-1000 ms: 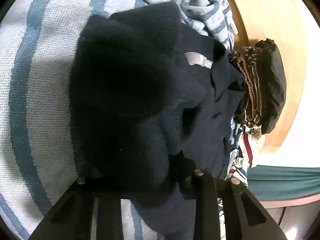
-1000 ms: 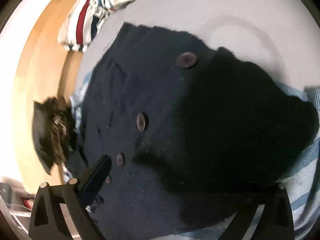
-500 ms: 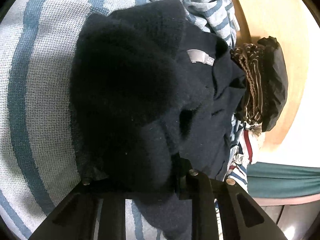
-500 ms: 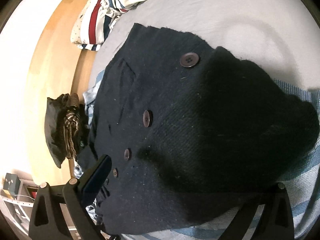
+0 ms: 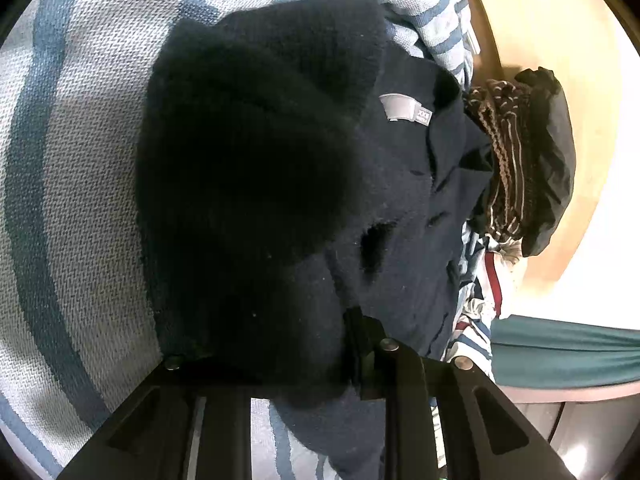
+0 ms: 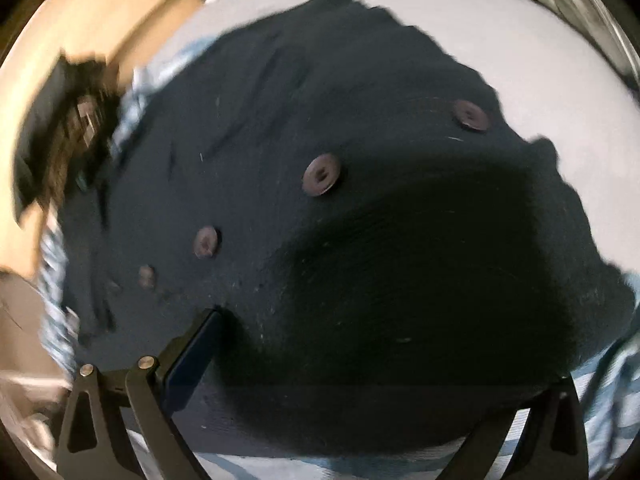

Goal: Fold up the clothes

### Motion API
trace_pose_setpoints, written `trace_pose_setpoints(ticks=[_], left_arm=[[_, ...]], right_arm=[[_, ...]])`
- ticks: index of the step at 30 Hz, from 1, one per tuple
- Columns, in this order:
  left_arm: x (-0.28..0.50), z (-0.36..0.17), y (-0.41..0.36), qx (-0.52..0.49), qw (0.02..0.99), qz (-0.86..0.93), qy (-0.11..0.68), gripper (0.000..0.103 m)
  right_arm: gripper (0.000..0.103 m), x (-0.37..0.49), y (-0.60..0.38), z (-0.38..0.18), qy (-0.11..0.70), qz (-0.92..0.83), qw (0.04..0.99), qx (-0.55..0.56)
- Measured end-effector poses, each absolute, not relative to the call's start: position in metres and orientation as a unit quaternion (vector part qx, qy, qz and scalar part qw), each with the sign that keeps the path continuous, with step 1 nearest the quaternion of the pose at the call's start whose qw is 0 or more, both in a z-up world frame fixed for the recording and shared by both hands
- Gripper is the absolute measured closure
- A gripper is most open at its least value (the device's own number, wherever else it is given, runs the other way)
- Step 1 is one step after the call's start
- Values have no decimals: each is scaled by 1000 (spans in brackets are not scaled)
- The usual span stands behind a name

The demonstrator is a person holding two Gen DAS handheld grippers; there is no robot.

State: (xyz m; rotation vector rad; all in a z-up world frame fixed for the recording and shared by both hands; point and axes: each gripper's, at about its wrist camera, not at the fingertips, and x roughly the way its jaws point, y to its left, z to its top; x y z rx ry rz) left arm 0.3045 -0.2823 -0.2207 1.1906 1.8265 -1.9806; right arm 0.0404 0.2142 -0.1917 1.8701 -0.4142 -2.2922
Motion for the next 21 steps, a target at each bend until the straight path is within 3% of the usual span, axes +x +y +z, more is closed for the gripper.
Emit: trace_pose_setpoints(ticks=[8,14,21], left_arm=[[301,-221,-283,410,94,-665,618,78],[299,-221,-283,410,96,-671,610,78],[295,-219,-283,422,93,-671,602,78]], right_arm=[[0,35,205,-194,-111,-760,57,638],[0,33,179,-199,-11,-751,41,659],[0,34,182,-196,-34,-760,38,648]])
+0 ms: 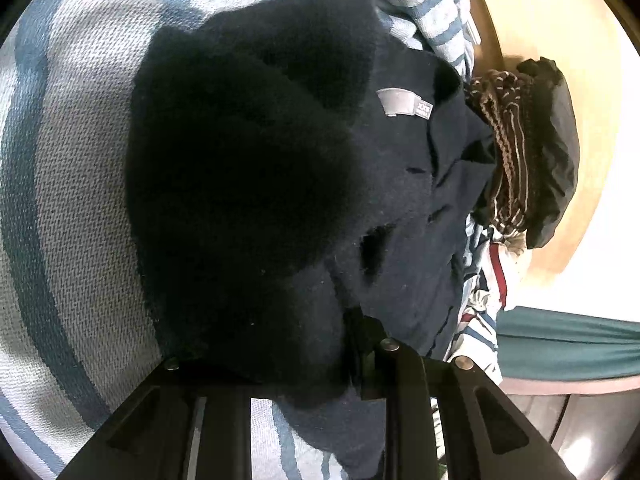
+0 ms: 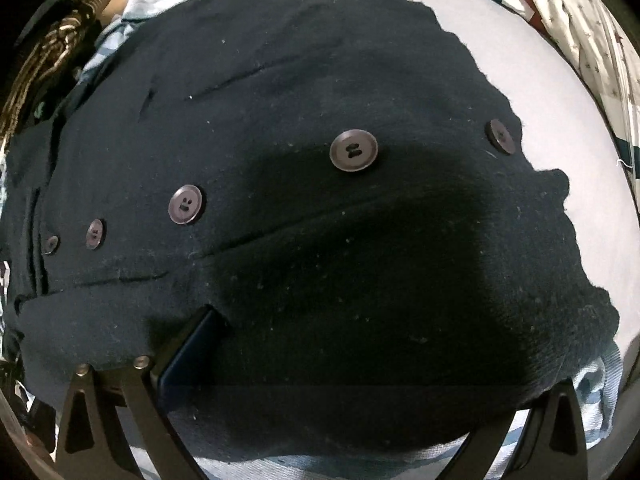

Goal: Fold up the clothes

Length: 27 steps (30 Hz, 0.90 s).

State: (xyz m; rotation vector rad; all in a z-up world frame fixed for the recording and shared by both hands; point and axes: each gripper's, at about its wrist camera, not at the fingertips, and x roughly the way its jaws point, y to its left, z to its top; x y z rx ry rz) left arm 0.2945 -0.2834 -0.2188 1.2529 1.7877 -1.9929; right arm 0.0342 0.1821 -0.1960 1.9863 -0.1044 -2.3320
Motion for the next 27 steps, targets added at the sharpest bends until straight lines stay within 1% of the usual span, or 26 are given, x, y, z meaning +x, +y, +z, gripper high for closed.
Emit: trace_pose_setpoints(ticks=[1,2,3,4,5,6,7,8,9,11,13,15,17,20,23,27], left_arm=[[294,-217,-282,424,94,-675,597,78],[293,-215,-282,427,95,-678,591,78],[292,-213,-281,429,96,-682,584,78],[291,-211,-279,432,98,-687,576,78],[289,-209,-278,434,99,-691,569,78],[288,-206,-277,437,101,-696,561,78],[288,-205,-276,437,104,-697,558,78],[287,-203,-275,438,107,-699,555,78],[287,-202,-274,438,111,-701,552,78],[285,-198,-272,445,115,-703,542,78],[283,-193,-270,453,123,-706,530,78],[281,-187,-268,461,131,-710,517,79],[279,-180,-265,468,138,-717,497,83],[277,-169,-257,478,146,-736,457,85],[277,-158,-251,479,150,-747,435,86],[282,-147,-246,473,150,-755,429,87]], right_arm=[[0,36,185,-195,-42,-765,40,642],[3,38,187,-193,-49,-769,41,636],[8,40,190,-191,-57,-773,42,630],[12,42,194,-188,-64,-776,42,625],[21,44,198,-184,-74,-779,43,621],[34,45,203,-181,-85,-781,45,617],[42,45,208,-178,-97,-782,48,614],[55,46,214,-176,-113,-781,51,612],[61,46,221,-175,-132,-780,54,610],[67,47,223,-173,-133,-779,49,610],[69,48,222,-172,-122,-780,41,612],[73,50,211,-168,-81,-789,35,607],[75,51,198,-163,-43,-798,28,600],[76,55,189,-155,-13,-809,25,588],[76,61,187,-142,10,-821,24,571],[77,65,177,-140,55,-830,17,554]])
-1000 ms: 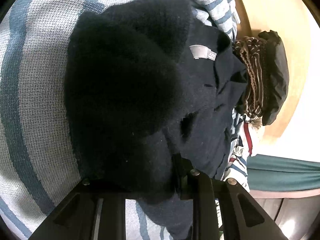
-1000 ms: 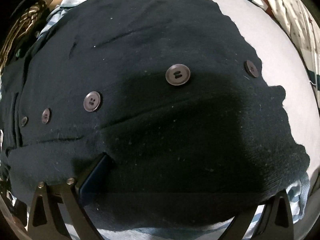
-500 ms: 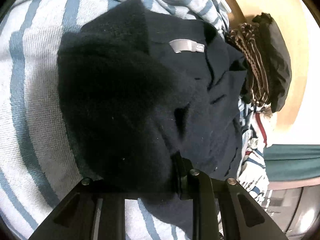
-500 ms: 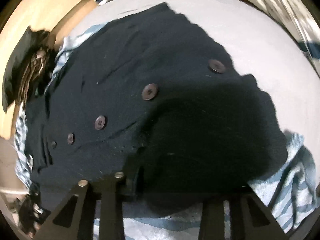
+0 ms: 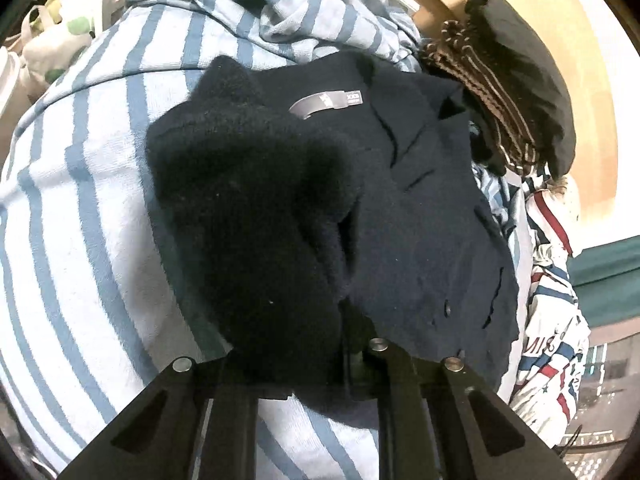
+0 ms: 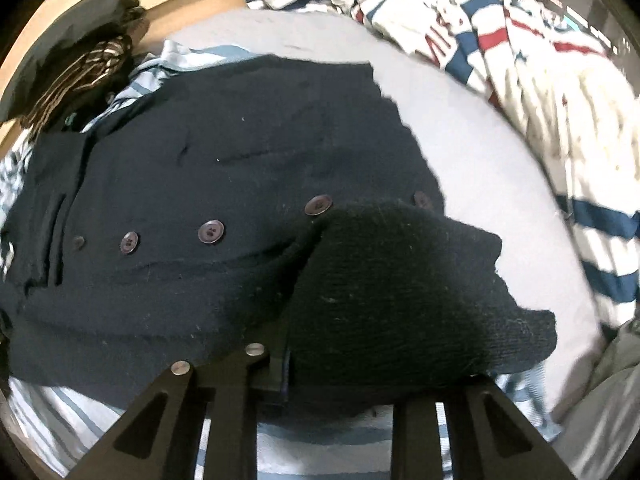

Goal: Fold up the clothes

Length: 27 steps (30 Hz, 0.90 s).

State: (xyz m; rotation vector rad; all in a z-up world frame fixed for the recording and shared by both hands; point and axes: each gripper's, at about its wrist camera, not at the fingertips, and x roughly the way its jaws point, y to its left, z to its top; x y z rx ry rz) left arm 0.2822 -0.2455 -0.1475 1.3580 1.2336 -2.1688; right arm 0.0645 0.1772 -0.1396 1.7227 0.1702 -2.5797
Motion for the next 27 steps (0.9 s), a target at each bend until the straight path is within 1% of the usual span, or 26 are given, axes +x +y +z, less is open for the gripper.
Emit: trace_pose_setpoints(ticks=[7,9,14,17,22,27], left_arm=[[308,-138,-249,464,154,-754,439,88],[315,-134,-250,467,153,-757,430,88],[341,-135,-265,462,154,-750,447,88],[354,-136,-270,463,160,-745,453,88],[369,-143,-271,471,167,-737,455,88],[372,-169,-278,488,173,-705,484,88]], right_arm=[[80,82,185,-124,64,-824,17,562],[80,82,185,-120,68,-824,19,562],[80,97,174,-112,106,-824,26,556],[80,107,172,-110,115,-815,37,566],[80,115,172,-122,113,-801,41,587],[79,103,185,-148,79,-777,38,623]])
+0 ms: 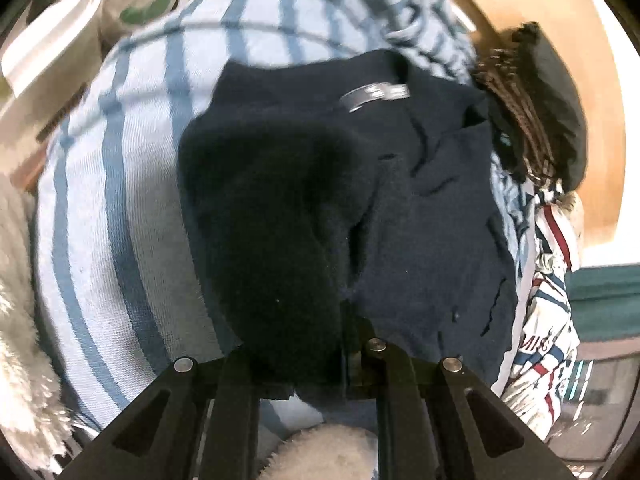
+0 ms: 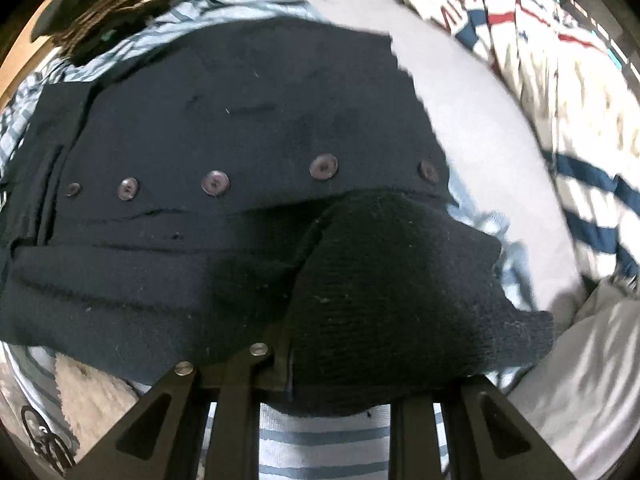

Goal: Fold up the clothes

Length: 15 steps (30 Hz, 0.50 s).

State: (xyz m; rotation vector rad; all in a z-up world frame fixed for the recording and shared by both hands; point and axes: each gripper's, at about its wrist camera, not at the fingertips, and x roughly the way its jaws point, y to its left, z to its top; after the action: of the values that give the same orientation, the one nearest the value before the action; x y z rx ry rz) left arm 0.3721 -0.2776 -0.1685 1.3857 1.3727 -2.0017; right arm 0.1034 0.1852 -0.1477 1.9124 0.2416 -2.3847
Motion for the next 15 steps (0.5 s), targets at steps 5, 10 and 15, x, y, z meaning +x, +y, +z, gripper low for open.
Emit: trace_pose_setpoints(ticks=[5,10,15], left_arm=[[375,-182,-283,498,181,-675,513,77],[389,-184,-294,482,199,-636,568,53],[425,-168,-313,392,278,-634,606,37]], right_arm=[[74,90,204,-163,18,-757,29,652],[29,83,241,-167,-87,-735,-31,671],[21,89,285,-166,-232,-710,-78,661]])
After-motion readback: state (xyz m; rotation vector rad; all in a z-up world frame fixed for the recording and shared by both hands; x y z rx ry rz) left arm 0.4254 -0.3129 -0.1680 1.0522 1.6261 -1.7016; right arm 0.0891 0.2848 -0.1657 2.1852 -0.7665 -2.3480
